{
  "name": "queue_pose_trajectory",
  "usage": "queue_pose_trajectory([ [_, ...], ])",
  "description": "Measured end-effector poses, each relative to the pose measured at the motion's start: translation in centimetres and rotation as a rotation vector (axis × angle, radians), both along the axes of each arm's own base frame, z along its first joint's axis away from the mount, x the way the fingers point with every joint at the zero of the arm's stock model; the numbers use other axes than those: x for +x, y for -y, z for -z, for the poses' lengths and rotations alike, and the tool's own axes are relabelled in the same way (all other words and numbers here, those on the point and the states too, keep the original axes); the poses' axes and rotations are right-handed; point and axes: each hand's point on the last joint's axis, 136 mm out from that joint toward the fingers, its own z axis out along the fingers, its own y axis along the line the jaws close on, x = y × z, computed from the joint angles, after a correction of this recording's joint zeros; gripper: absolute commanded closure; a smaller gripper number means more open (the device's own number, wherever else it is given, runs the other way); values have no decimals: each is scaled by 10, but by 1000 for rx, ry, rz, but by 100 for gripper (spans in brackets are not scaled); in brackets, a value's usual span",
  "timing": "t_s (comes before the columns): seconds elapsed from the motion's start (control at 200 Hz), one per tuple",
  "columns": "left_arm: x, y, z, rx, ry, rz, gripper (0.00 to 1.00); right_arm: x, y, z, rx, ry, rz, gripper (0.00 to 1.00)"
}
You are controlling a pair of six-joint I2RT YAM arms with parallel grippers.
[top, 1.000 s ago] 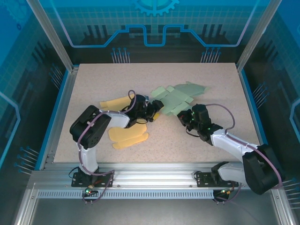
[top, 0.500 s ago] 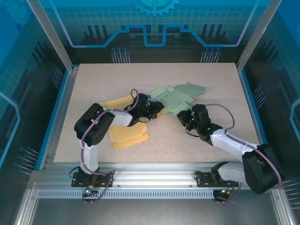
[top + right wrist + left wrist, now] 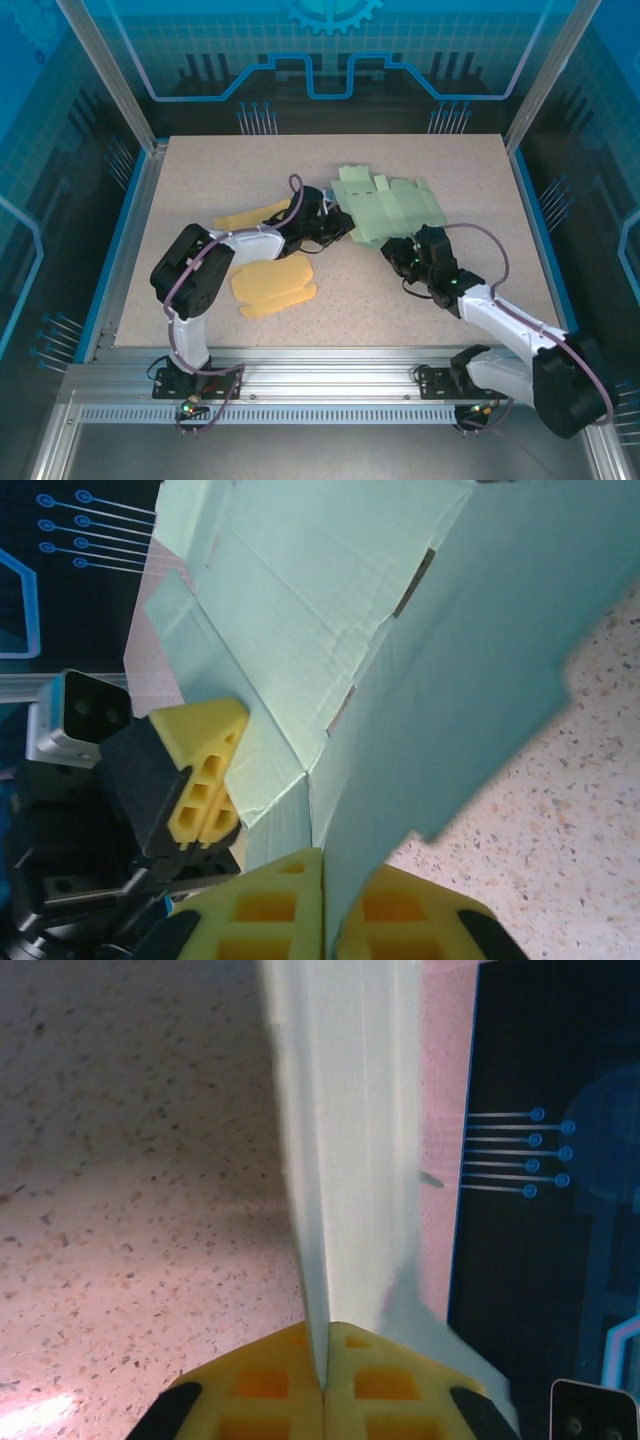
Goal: Fold the paper box
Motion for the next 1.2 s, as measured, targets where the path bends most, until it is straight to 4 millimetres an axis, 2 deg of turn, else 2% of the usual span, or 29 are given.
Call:
queue_pose_trajectory([
  [0.065, 2, -3, -12, 69, 55, 39, 99, -6, 7, -6, -45, 12, -11, 36],
  [0.165, 3, -9, -33, 189, 151, 127, 100, -10, 23, -24, -128, 42, -25, 24],
  [0.29, -1, -14, -65, 341, 298, 272, 100, -10, 44, -72, -256, 150, -58, 13],
  [0.455, -14, -27, -107, 524, 494, 464, 100, -9, 51, -147, -447, 363, -173, 10],
  [0.58, -24, -39, -130, 644, 624, 576, 100, -1, 53, -184, -594, 494, -248, 11],
  [0.705, -33, -47, -145, 730, 727, 689, 100, 14, 54, -196, -689, 533, -338, 11],
  [0.775, -38, -50, -149, 768, 781, 755, 100, 22, 52, -201, -721, 551, -407, 7],
  [0.805, -40, -51, -151, 782, 803, 784, 100, 25, 50, -203, -733, 560, -438, 0],
  [0.96, -52, -57, -168, 825, 898, 916, 100, 29, 38, -218, -758, 624, -579, 0],
  [1.026, -56, -59, -187, 829, 943, 950, 100, 28, 38, -224, -749, 646, -599, 0],
  [1.121, -59, -57, -227, 813, 1029, 975, 100, 25, 39, -229, -730, 662, -606, 0],
  [1.201, -67, -57, -248, 794, 1077, 1008, 100, 22, 39, -232, -716, 667, -607, 0],
])
